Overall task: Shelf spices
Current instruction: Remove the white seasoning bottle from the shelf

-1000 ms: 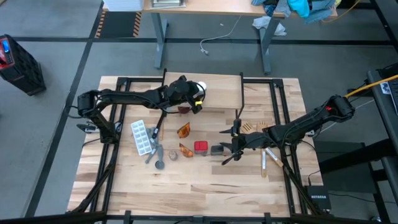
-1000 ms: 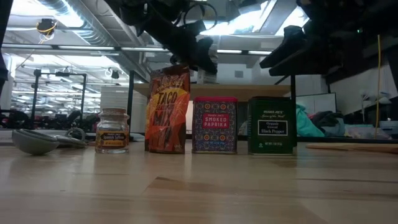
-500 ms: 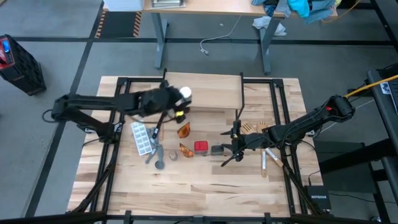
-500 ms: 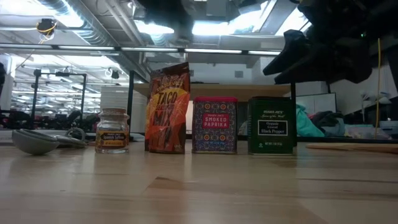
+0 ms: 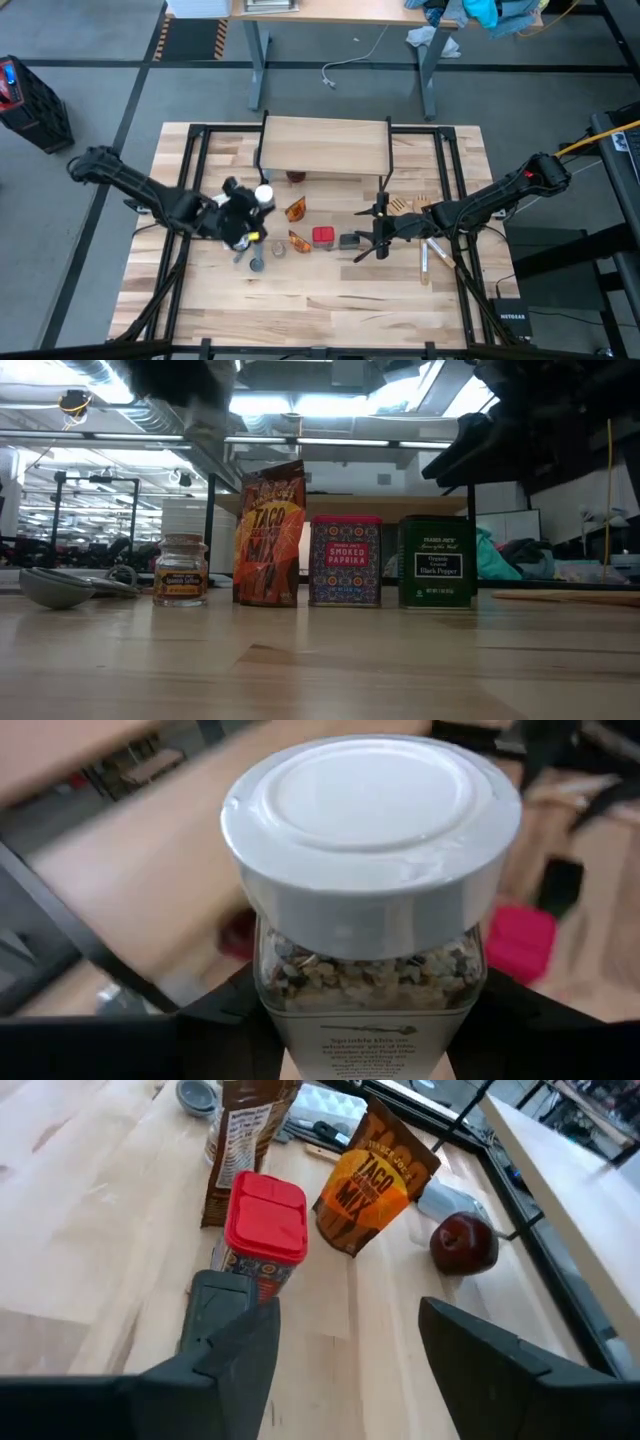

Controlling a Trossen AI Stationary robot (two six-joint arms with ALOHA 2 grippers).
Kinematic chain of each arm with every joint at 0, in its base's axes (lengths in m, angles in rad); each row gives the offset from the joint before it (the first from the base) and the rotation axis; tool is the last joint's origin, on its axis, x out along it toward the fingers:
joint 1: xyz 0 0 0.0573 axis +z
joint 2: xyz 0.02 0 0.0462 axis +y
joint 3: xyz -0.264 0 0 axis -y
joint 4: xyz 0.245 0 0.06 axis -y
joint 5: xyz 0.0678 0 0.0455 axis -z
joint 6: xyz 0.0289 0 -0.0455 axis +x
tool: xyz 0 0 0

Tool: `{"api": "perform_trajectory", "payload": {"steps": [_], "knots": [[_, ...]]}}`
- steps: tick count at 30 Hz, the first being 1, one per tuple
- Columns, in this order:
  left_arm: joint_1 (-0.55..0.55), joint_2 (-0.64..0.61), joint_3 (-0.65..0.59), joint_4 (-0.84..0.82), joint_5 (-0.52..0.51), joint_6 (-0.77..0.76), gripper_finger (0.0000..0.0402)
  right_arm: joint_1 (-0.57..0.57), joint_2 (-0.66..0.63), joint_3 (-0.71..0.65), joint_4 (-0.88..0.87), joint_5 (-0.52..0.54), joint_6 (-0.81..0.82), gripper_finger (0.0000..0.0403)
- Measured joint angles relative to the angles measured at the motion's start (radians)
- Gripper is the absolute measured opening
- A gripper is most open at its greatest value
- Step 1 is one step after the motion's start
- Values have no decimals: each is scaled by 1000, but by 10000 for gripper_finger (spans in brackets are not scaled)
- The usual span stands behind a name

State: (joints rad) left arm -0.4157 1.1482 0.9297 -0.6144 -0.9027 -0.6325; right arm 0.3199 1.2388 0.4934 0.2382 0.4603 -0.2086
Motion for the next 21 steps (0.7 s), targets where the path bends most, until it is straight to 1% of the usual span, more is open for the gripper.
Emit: {"api": "perform_trajectory", "payload": {"steps": [6, 9, 12, 15, 18, 21], "knots": [[-123, 5, -148, 13, -32, -231, 186, 0, 0, 0, 47, -21, 93, 246], [-166, 6, -243, 59, -72, -331, 186, 0, 0, 0, 118, -49, 101, 246], [-191, 6, -342, 170, -95, -382, 186, 0, 0, 0, 187, -53, 101, 246], [-201, 6, -439, 340, -100, -364, 186, 0, 0, 1, 216, -53, 100, 246], [-200, 6, -524, 545, -105, -270, 186, 0, 0, 1, 218, -53, 110, 246], [-193, 6, -591, 711, -105, -170, 186, 0, 0, 1, 218, -54, 139, 246]]}}
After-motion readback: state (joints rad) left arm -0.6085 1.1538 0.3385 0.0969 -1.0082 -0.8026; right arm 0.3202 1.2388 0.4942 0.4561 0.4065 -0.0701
